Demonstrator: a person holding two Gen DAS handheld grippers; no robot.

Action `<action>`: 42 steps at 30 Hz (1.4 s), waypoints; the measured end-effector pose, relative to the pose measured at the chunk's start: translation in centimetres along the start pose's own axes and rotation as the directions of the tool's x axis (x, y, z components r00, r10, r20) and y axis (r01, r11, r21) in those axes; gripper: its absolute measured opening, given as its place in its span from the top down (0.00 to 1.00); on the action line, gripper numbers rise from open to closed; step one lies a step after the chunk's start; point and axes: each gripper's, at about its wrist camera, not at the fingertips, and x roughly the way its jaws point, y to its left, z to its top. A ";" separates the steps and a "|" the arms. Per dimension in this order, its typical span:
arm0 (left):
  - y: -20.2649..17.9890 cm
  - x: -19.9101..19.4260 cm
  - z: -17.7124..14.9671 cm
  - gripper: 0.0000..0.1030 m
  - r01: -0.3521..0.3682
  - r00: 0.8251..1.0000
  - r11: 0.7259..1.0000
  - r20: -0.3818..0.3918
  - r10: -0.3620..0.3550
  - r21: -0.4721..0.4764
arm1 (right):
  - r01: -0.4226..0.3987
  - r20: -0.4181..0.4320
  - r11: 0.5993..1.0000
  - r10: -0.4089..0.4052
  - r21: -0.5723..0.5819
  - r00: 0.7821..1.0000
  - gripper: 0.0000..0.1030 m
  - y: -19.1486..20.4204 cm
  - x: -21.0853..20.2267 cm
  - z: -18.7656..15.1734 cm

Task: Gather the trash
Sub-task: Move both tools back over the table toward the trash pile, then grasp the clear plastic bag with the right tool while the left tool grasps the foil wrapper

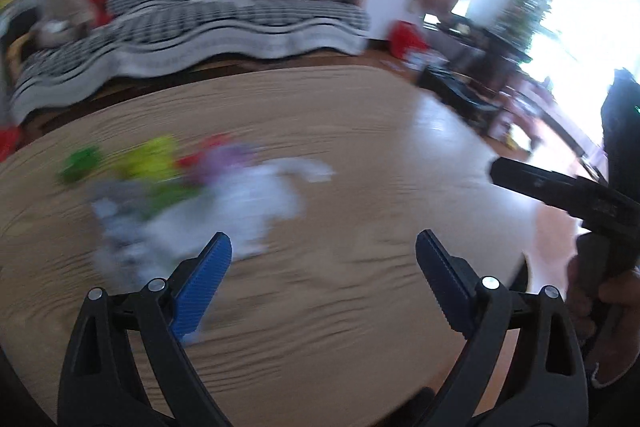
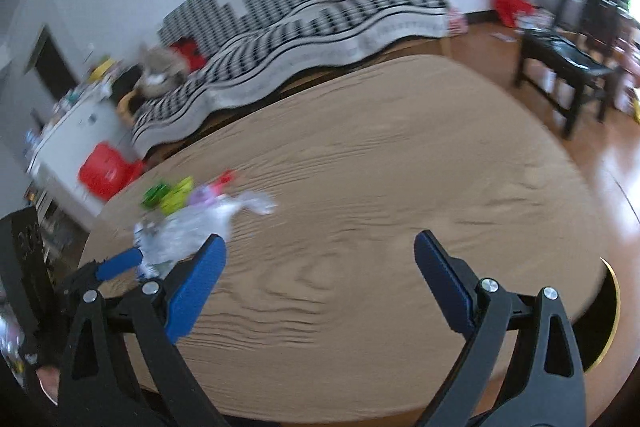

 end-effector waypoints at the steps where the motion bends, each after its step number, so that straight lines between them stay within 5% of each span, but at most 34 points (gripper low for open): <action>1: 1.5 -0.3 -0.2 0.12 -0.026 1.000 0.999 0.003 0.026 -0.019 | -0.019 -0.016 1.000 0.019 -0.017 1.000 0.11 1.5 1.2 0.1; 6: 7.9 -1.2 -1.7 0.12 -0.133 0.991 0.989 -0.011 0.133 -0.070 | -0.090 -0.078 0.994 0.085 -0.067 0.993 0.11 7.2 5.4 0.1; 11: 10.8 -0.6 -2.4 0.12 -0.146 0.989 0.982 -0.040 0.142 -0.118 | -0.132 -0.139 0.988 0.119 -0.085 0.983 0.11 10.6 9.3 -0.2; 19: 10.5 1.4 -2.5 0.13 -0.114 0.993 0.985 -0.057 0.108 -0.126 | -0.143 -0.210 0.989 0.132 -0.039 0.969 0.11 13.2 15.1 0.0; 24: 9.7 2.5 -2.6 0.28 -0.110 0.992 0.990 -0.075 0.103 -0.093 | -0.142 -0.243 0.990 0.134 -0.018 0.961 0.12 12.8 17.1 -0.1; 27: 9.9 2.9 -2.9 0.50 -0.104 0.991 0.991 -0.094 0.096 -0.089 | -0.152 -0.268 0.988 0.139 -0.026 0.953 0.25 12.8 17.7 -0.2; 31: 10.2 2.4 -3.1 0.68 -0.084 0.993 0.990 -0.087 0.074 -0.113 | -0.154 -0.288 0.987 0.137 -0.037 0.948 0.66 12.8 17.8 -0.6; 33: 10.1 1.9 -3.0 0.73 -0.085 0.994 0.990 -0.074 0.078 -0.108 | -0.154 -0.279 0.987 0.137 -0.040 0.950 0.77 12.7 17.4 -0.5; 42: 11.1 -0.6 -2.3 0.75 -0.077 0.997 0.988 -0.034 0.073 -0.131 | -0.186 -0.177 0.981 0.173 -0.057 0.969 0.86 12.6 13.6 0.6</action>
